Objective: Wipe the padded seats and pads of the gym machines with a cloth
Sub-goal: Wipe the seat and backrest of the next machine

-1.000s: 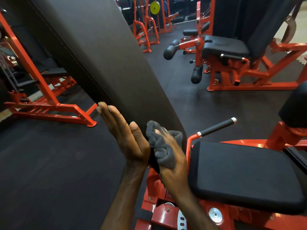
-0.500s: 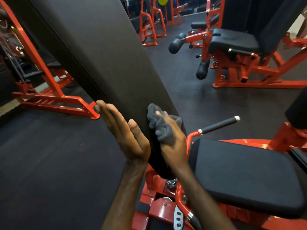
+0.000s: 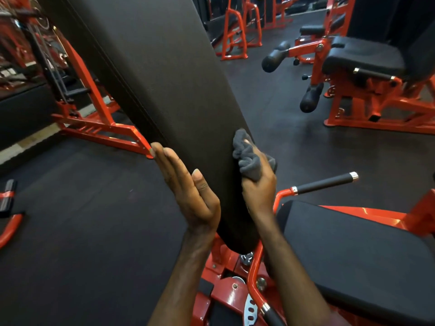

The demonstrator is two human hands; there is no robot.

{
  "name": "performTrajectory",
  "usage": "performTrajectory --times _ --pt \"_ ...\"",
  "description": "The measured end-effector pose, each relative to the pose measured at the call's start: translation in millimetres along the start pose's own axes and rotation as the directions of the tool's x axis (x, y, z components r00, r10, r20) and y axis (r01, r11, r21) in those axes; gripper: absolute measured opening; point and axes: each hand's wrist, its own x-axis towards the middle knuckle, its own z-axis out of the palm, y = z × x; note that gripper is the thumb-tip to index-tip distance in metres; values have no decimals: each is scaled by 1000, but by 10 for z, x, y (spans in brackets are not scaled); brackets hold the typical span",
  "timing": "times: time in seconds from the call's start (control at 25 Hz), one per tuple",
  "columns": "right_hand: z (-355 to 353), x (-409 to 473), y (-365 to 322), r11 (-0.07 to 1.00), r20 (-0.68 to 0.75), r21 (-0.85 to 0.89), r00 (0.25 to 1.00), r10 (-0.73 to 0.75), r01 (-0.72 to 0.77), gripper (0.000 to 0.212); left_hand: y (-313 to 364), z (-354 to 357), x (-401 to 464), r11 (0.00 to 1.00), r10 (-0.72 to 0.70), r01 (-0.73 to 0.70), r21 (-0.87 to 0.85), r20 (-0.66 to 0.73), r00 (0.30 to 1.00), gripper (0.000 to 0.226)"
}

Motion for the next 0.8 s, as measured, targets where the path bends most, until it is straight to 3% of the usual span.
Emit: performTrajectory --times 0.08,0.16,0.28,0.36,0.48,0.6,0.68,0.8 --pt "-43 -329 57 996 -31 -63 998 62 -64 80 11 2 -6 1000 1 -1 7 -4 1000 59" --pt "-31 -481 19 999 10 -32 1000 3 -2 74 10 11 -6 1000 2 -2 8 -4 1000 58" --pt "-3 31 23 999 58 -17 998 -31 32 74 -5 25 -10 1000 0 0 16 -16 1000 58" --pt "-40 347 122 992 0 -105 997 75 -74 60 -4 31 -14 1000 2 -2 16 -19 1000 57" --pt "-120 41 301 962 -118 -112 965 235 -248 50 19 29 -79 1000 -13 13 8 -1 1000 58" --pt "-118 -351 253 984 -47 -128 992 119 -124 63 -14 41 -184 999 3 -3 39 20 1000 61" --pt "-135 -75 317 994 15 -98 999 41 -40 67 -43 60 -255 999 0 -1 50 31 1000 62" --pt "-188 391 461 982 -5 -133 991 134 -133 54 -44 75 -352 998 24 -27 60 39 999 64"
